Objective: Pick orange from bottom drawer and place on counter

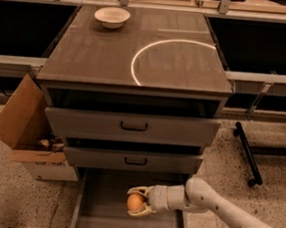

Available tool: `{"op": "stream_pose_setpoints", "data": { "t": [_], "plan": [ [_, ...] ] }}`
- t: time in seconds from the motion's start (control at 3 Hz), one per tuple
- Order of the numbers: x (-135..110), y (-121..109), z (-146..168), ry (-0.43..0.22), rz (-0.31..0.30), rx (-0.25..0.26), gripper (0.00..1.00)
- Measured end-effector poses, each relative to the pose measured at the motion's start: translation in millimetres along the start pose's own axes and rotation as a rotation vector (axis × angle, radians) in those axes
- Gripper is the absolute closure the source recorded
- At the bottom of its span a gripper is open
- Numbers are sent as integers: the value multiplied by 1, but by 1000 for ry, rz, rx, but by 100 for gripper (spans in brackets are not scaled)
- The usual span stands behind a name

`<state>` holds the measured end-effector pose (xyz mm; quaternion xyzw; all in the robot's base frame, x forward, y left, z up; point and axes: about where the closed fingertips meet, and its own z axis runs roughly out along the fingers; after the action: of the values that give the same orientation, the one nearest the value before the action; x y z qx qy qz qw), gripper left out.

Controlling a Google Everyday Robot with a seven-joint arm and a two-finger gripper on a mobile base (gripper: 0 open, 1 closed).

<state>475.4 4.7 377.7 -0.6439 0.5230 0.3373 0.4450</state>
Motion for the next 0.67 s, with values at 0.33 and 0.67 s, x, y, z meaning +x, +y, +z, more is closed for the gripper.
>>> {"op": "stream_pose_setpoints", "data": {
  "t": [0.33,0.67],
  "plan": [
    [-61,-14,-32,32,-88,-22,100],
    [-66,-15,-35,30,-90,-23,100]
  ]
}}
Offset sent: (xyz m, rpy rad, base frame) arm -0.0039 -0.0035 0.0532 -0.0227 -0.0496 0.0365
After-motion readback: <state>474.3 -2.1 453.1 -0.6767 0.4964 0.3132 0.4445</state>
